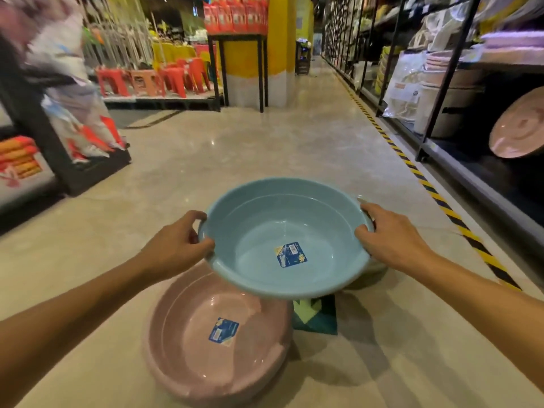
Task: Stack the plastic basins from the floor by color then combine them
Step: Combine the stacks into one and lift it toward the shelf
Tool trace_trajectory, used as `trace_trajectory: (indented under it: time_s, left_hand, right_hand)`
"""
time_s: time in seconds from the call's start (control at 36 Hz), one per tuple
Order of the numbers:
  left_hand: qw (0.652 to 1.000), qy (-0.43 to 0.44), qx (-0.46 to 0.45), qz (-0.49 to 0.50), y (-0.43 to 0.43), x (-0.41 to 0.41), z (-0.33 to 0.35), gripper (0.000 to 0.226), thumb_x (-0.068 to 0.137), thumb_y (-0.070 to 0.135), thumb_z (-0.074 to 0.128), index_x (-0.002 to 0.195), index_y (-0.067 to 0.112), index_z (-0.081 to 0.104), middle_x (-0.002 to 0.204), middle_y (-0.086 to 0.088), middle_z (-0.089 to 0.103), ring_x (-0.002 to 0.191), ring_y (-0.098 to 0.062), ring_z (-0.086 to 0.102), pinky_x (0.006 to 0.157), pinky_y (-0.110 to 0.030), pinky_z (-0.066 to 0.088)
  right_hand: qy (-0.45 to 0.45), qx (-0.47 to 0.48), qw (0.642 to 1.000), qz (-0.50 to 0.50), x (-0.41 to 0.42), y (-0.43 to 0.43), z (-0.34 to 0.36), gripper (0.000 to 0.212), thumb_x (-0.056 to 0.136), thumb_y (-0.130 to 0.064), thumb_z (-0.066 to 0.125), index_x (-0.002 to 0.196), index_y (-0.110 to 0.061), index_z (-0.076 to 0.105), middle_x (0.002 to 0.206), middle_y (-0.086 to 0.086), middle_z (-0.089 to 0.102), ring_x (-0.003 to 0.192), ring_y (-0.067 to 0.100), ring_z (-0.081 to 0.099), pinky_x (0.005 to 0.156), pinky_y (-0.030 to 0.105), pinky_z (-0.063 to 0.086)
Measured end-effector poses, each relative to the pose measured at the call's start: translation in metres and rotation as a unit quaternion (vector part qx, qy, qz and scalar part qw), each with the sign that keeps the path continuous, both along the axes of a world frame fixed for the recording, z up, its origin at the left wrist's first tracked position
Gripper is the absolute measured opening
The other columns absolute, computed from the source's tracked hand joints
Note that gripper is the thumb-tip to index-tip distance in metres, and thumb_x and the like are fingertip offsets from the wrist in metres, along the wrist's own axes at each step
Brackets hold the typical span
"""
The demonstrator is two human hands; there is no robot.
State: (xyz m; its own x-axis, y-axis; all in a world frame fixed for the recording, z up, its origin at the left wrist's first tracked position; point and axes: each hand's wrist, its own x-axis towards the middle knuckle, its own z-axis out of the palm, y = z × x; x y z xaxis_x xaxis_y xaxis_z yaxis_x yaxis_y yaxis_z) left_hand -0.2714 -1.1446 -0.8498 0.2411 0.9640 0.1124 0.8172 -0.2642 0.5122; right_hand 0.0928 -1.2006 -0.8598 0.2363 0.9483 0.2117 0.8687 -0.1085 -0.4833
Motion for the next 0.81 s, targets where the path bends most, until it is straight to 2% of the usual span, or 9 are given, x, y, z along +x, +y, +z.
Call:
trace_trajectory:
  time_s: [0.11,0.22,0.28,0.33,0.39,0.58,0.72,0.81]
  left_hand:
    - [0.999,0.009,0.001,0.032,-0.004,-0.044,-0.004,0.046,0.093,0.038,0.059,0.136,0.027,0.045,0.085,0.002,0.066,0.073,-0.013,0.064,0.056,-0.022,0.045]
    - [0.998,0.012,-0.010,0.068,-0.006,-0.082,-0.015,0.047,0.092,0.042,0.059,0.136,0.030,0.045,0.086,0.004,0.065,0.074,-0.013,0.064,0.061,-0.027,0.052]
    - [0.997,0.010,-0.013,0.081,-0.008,-0.098,-0.024,0.048,0.091,0.040,0.060,0.136,0.031,0.044,0.086,0.004,0.065,0.074,-0.013,0.065,0.066,-0.033,0.056]
    - [0.996,0.001,-0.014,0.090,-0.011,-0.111,-0.033,0.048,0.091,0.037,0.060,0.136,0.031,0.045,0.084,0.002,0.066,0.073,-0.014,0.065,0.067,-0.035,0.056]
    - [0.996,0.003,-0.014,0.090,-0.015,-0.120,-0.041,0.048,0.090,0.035,0.061,0.135,0.031,0.045,0.081,0.002,0.066,0.071,-0.014,0.065,0.064,-0.034,0.054]
    - [0.997,0.018,-0.041,0.065,-0.031,-0.128,-0.075,0.051,0.090,0.033,0.060,0.137,0.026,0.043,0.075,0.002,0.066,0.065,-0.013,0.063,0.058,-0.031,0.052]
    - [0.996,0.030,-0.067,0.051,-0.039,-0.125,-0.098,0.054,0.091,0.034,0.059,0.140,0.023,0.039,0.076,0.007,0.064,0.065,-0.011,0.063,0.054,-0.021,0.045]
    - [0.995,0.030,-0.082,0.050,-0.044,-0.124,-0.108,0.058,0.089,0.041,0.057,0.141,0.021,0.038,0.076,0.009,0.063,0.064,-0.010,0.062,0.053,-0.018,0.043]
  right_hand:
    - [-0.012,-0.001,0.999,0.052,-0.039,0.017,-0.002,0.038,0.095,-0.031,0.052,0.132,-0.027,0.055,0.100,0.000,0.066,0.078,0.015,0.059,0.060,0.029,0.042]
    - [-0.021,-0.001,0.997,0.079,-0.075,0.029,-0.007,0.029,0.096,-0.031,0.051,0.125,-0.031,0.055,0.092,-0.006,0.061,0.071,0.002,0.053,0.054,0.021,0.036]
    - [-0.020,-0.006,0.996,0.081,-0.091,0.031,-0.013,0.030,0.094,-0.034,0.050,0.123,-0.030,0.055,0.093,-0.006,0.062,0.073,0.007,0.057,0.057,0.025,0.046]
    - [-0.016,-0.011,0.997,0.079,-0.104,0.032,-0.023,0.033,0.090,-0.038,0.046,0.121,-0.029,0.055,0.094,-0.004,0.064,0.076,0.014,0.062,0.064,0.038,0.057]
    - [-0.018,-0.015,0.997,0.075,-0.115,0.029,-0.034,0.034,0.088,-0.038,0.045,0.119,-0.028,0.054,0.093,-0.003,0.064,0.077,0.016,0.062,0.068,0.044,0.059]
    - [-0.030,-0.032,0.996,0.075,-0.125,0.014,-0.076,0.027,0.092,-0.033,0.047,0.119,-0.032,0.051,0.091,-0.008,0.061,0.074,0.009,0.060,0.065,0.038,0.058]
    - [-0.055,-0.047,0.995,0.066,-0.124,0.008,-0.098,0.031,0.087,-0.041,0.042,0.116,-0.033,0.050,0.091,-0.005,0.063,0.074,0.014,0.061,0.066,0.043,0.059]
    - [-0.071,-0.064,0.993,0.065,-0.125,0.005,-0.110,0.037,0.089,-0.040,0.040,0.123,-0.030,0.048,0.093,-0.002,0.062,0.076,0.018,0.061,0.067,0.042,0.057]
